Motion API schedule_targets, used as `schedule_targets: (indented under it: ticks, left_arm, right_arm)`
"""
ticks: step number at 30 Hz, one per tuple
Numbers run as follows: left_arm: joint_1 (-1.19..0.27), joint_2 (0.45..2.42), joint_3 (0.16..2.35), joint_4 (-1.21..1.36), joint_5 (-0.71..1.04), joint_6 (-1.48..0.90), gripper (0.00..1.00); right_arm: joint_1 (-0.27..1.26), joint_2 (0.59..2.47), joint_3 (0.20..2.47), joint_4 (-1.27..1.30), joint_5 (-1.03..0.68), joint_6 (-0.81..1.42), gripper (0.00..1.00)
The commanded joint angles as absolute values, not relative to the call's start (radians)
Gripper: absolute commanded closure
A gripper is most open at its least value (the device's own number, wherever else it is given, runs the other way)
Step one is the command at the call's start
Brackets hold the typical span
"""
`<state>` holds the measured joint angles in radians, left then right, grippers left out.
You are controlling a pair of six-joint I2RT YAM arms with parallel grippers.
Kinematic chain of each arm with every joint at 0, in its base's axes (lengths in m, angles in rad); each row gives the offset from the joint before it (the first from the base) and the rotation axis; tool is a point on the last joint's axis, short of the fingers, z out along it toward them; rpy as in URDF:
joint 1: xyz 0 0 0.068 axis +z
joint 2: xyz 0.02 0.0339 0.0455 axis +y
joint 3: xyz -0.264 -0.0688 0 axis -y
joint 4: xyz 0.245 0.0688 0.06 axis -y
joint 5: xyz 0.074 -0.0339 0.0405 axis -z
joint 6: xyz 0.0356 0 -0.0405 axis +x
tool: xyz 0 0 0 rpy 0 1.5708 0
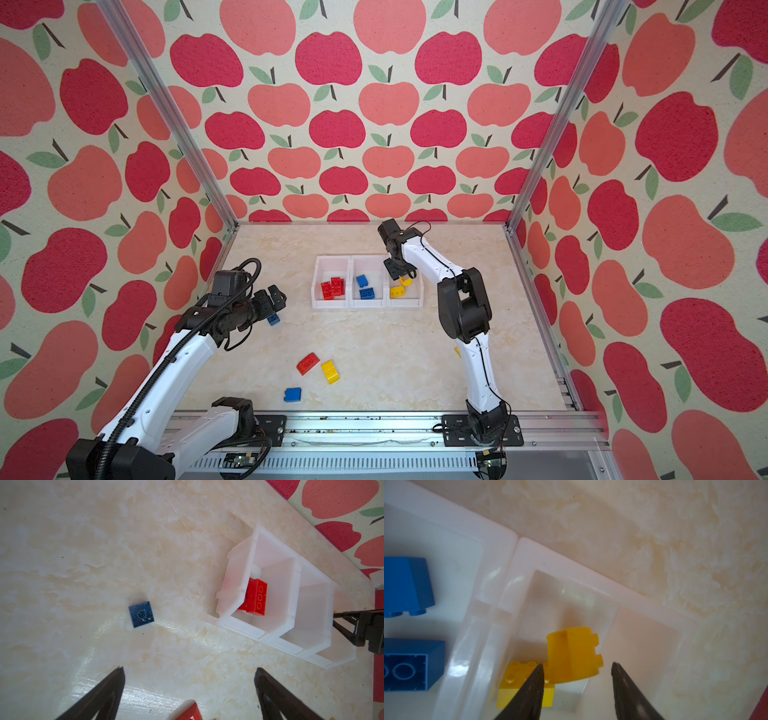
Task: Sort the legos into containers by color
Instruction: 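Open the right gripper to drop the cab piece and raise it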
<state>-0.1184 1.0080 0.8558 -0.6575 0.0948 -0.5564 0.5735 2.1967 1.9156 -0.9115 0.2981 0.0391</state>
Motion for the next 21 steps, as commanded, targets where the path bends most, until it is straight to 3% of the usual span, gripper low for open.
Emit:
schedule_targets:
  ticks: [1,21]
  left_arm:
    - [-0.117,1.003,0.867,-0.672,0.097,-0.548,0.01]
    - [-0.118,1.011,0.867,-0.657,0.116,-0.546,0.01]
  right_arm:
    - [0.569,2.144,1.898,-0.945,0.297,0.063,0.41]
    - [0.57,1.934,1.736,-0.953,0.255,0.179,0.4]
